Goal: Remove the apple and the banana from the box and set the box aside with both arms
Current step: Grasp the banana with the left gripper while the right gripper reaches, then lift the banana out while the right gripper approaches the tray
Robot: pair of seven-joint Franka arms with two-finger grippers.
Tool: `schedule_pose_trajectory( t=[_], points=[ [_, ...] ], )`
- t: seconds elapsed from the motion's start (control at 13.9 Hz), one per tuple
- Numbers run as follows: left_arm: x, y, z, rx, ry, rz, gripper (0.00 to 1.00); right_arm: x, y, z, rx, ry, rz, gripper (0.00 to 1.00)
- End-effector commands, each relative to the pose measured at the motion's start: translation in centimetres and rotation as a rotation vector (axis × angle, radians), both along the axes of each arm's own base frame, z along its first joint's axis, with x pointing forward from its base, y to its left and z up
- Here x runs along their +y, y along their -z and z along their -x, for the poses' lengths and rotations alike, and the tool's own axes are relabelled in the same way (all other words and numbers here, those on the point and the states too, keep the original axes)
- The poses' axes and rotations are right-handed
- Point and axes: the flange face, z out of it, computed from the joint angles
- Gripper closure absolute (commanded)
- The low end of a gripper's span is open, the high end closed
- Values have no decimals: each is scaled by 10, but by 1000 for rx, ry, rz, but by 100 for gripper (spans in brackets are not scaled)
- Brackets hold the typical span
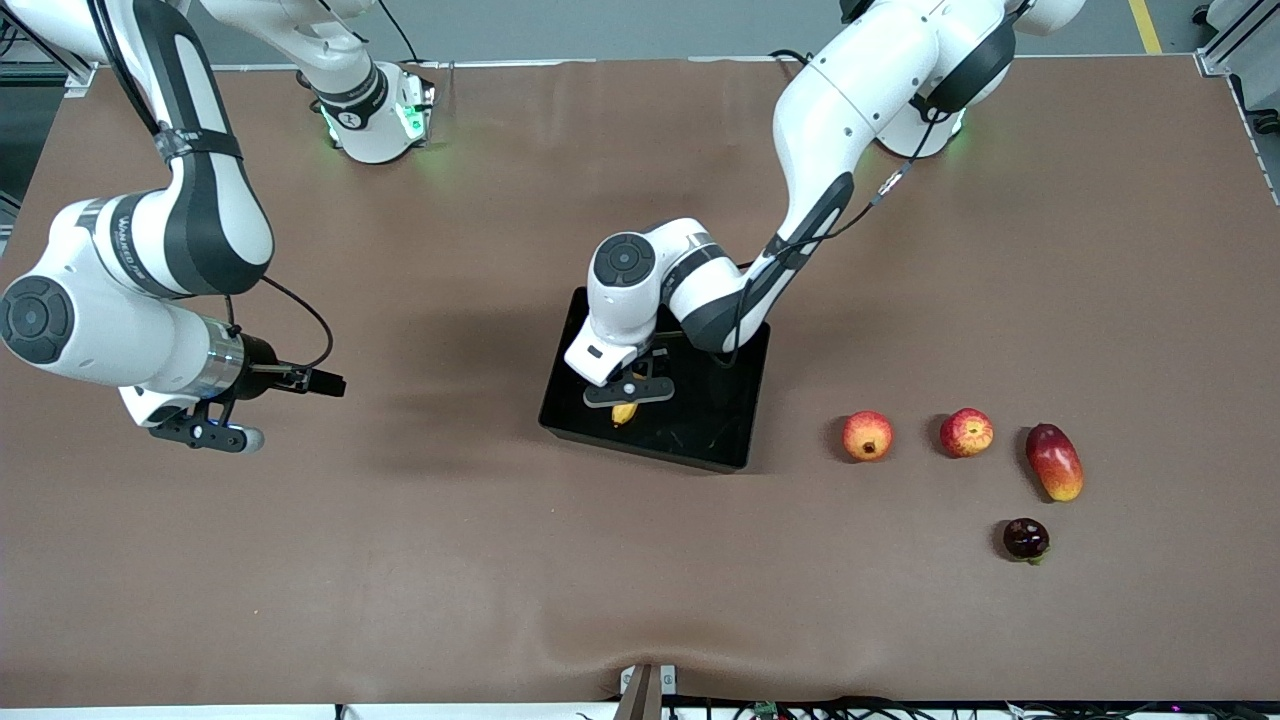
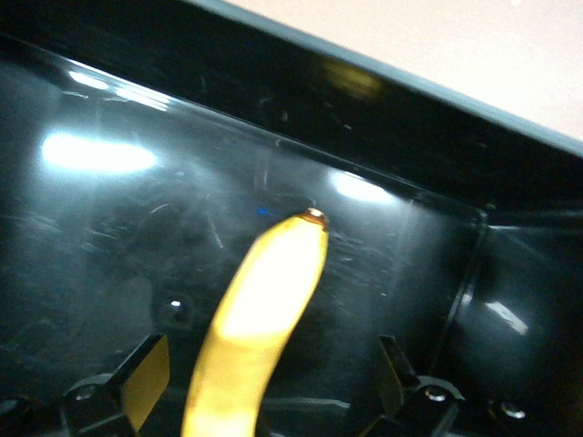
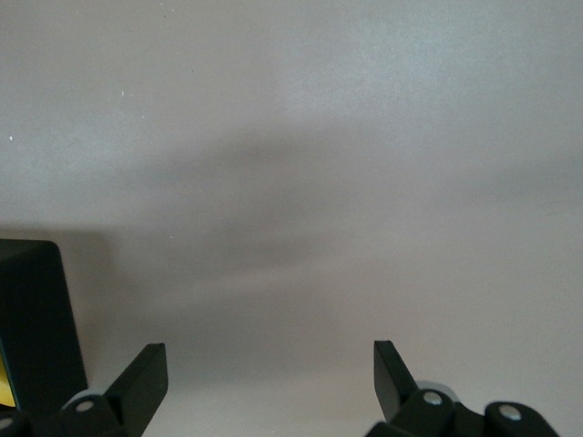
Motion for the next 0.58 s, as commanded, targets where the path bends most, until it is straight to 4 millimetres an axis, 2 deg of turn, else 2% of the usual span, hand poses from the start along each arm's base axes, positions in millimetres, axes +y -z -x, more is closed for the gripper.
schedule_pose_trajectory(
  t=[0.0, 0.29, 0.51],
  points=[
    [1, 0, 4, -5, 25, -36, 0, 6, 2, 1, -2, 14, -10, 0],
    [3, 10, 8, 7, 31, -48, 0, 15, 11, -1, 0, 38, -6, 0],
    [4, 18, 9, 18, 30, -54, 0, 32, 18, -2, 0, 47, -1, 0]
  ],
)
